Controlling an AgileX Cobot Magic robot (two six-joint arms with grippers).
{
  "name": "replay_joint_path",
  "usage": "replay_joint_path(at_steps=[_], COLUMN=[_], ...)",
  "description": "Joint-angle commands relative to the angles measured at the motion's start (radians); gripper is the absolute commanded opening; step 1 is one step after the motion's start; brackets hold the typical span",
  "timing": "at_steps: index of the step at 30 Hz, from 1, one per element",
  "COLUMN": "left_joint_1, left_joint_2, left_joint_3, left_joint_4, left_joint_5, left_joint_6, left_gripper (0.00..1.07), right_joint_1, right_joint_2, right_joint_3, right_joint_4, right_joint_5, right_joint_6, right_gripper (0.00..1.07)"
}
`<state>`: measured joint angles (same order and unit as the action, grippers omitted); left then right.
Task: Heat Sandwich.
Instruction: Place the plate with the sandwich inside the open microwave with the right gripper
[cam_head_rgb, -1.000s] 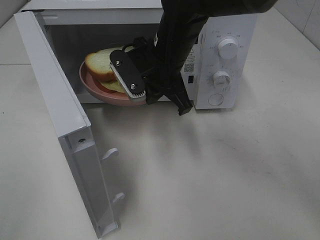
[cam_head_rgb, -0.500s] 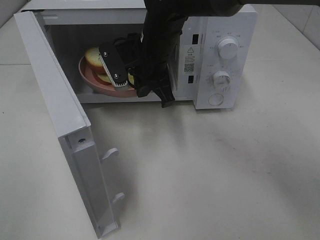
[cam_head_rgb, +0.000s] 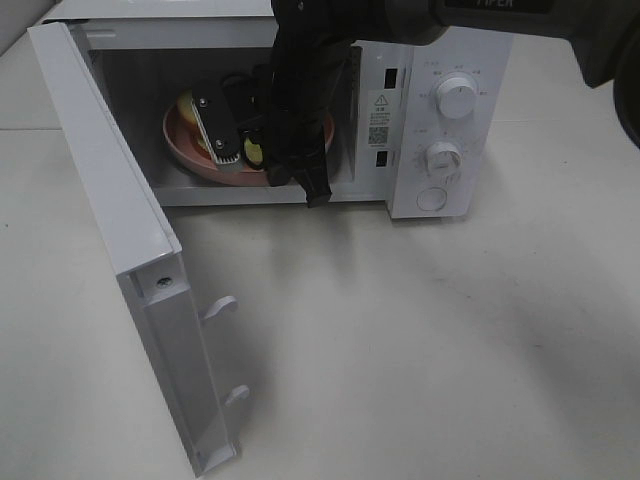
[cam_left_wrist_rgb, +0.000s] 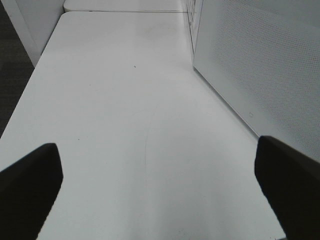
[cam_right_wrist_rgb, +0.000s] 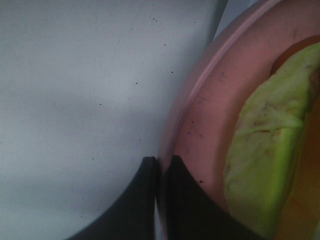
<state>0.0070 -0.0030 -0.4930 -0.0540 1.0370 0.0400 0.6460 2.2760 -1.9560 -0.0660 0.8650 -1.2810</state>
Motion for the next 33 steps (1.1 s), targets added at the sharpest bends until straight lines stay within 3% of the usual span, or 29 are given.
replay_joint_path(at_steps=[1,19,33], left_joint_1=[0.003,0.003,0.003], left_joint_2=[-0.031,-0.031,-0.031], left_joint_3=[0.002,0.002,0.002], left_joint_4=[-0.002,-0.002,-0.002], left_joint_5=[-0.001,-0.001,-0.001], left_joint_6=[-0.001,-0.001,-0.001], left_gripper=[1.04,1.04,1.04], right_joint_1=[-0.010,-0.022,-0.033], right_joint_2=[0.008,0.111,0.125], right_joint_3=[-0.026,-0.143,-0.149], right_joint_4=[-0.012,-0.002,-0.004], right_joint_5=[-0.021,-0.053,-0.058], right_joint_6=[0.008,0.024,0.056], right_gripper=[0.00,0.01,0.01])
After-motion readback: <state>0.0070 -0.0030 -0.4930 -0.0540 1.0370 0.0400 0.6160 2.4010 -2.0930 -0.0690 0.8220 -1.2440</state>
